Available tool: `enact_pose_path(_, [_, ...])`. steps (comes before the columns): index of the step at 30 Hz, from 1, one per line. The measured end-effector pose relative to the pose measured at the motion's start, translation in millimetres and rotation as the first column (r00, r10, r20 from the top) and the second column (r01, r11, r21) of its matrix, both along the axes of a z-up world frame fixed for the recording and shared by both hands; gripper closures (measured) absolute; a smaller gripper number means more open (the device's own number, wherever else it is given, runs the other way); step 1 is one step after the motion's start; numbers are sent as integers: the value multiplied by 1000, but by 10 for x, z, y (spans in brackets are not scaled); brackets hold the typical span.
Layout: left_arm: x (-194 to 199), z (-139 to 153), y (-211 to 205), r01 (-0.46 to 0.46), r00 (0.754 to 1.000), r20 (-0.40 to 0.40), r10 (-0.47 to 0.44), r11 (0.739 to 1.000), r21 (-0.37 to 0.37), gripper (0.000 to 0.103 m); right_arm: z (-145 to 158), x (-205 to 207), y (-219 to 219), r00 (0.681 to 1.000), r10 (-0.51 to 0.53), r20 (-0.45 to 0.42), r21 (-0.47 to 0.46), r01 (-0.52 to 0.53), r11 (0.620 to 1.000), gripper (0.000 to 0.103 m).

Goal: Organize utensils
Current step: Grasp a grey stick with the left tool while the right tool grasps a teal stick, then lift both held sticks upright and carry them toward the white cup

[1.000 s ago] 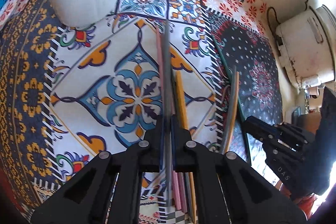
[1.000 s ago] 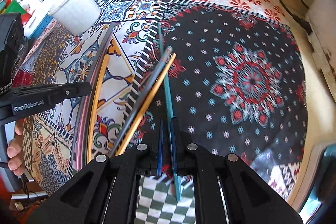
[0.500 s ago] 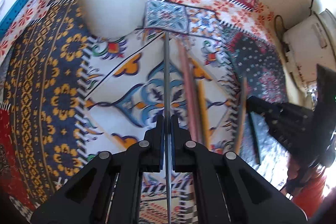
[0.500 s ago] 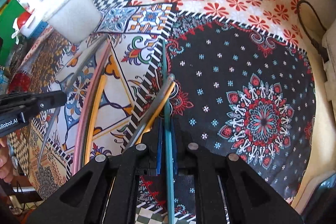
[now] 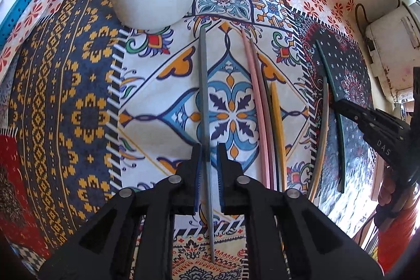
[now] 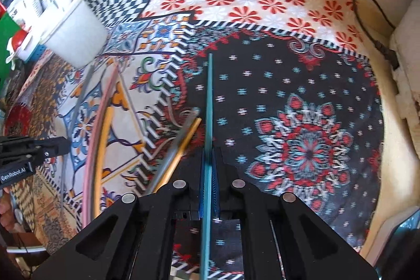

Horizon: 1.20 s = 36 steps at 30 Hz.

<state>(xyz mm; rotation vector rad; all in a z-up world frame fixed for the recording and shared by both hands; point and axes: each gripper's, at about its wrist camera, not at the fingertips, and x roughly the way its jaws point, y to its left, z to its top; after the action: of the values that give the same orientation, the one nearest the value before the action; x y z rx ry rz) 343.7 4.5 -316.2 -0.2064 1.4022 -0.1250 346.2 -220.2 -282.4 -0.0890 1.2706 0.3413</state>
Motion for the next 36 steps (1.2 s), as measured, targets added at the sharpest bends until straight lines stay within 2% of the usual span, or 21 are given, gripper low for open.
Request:
enact_pose_path(5, [254,-29,-89,15,1000,3,-15,1000,10,88,15,-34,-122,1000,17,-11,-11,-17,1000,97])
enact_pose_path(12, [501,-43,-124,33,999,-1,-33,999,20,88,15,-3,-123,1000,21,2,-2,-21,1000,97])
enact_pose_path(16, [553,-45,-213,62,998,4,-63,995,74,89,-27,100,-23,1000,12,26,5,-13,1000,97])
enact_pose_path(19, [564,-48,-314,115,992,27,-119,985,132,97,-46,141,54,999,8,43,0,-8,1000,97])
enact_pose_path(21, [563,-58,-371,145,987,41,-153,978,149,97,-57,182,73,999,-6,40,10,5,1000,98])
enact_pose_path(24, [569,-57,-363,138,989,27,-143,982,127,99,-57,237,32,999,-41,14,49,40,998,98])
enact_pose_path(27, [519,2,-334,116,992,44,-122,987,114,99,34,214,-32,997,-70,38,70,67,995,98])
enact_pose_path(36, [206,563,-292,72,977,196,-82,996,58,99,475,-12,-172,984,-101,145,122,84,989,98])
